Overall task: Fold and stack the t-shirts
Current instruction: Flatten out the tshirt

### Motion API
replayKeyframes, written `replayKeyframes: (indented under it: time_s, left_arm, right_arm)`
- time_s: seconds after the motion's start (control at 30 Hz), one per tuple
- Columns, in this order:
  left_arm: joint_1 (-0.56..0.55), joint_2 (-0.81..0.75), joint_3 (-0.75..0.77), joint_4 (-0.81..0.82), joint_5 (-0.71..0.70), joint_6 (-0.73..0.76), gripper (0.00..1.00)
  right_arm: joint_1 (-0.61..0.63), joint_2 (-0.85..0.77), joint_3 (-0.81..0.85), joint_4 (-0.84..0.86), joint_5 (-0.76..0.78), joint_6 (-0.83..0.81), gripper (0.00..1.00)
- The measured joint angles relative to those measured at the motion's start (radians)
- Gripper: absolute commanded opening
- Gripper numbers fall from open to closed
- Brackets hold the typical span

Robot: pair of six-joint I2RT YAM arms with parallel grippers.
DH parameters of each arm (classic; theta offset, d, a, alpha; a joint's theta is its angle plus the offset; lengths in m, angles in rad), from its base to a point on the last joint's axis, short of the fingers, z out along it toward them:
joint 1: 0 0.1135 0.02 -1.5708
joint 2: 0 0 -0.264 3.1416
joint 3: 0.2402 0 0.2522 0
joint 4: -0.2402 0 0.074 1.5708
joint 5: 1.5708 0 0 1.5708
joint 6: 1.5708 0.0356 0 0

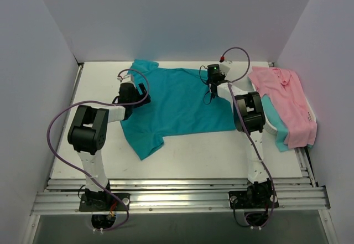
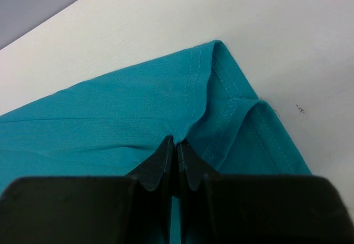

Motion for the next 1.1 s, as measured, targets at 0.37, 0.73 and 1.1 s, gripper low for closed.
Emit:
replayKeyframes:
  time_s: [0.37, 0.73, 1.1]
  left_arm:
    - [0.016, 0.020, 0.018, 0.014, 0.058, 0.001, 0.86]
    - [0.016, 0.027, 0.023, 0.022, 0.083, 0.006, 0.85]
    - [0.015, 0.024, 0.010, 0.042, 0.079, 0.006, 0.85]
  right_arm:
    - [-0.017, 0.158, 0.371, 0.011, 0.042, -0.055, 0.27]
    - [-0.086, 0.306, 0.452, 0.066, 0.185, -0.015, 1.00]
    - [-0.063, 0.021, 0.076, 0.128, 0.392, -0.052, 1.00]
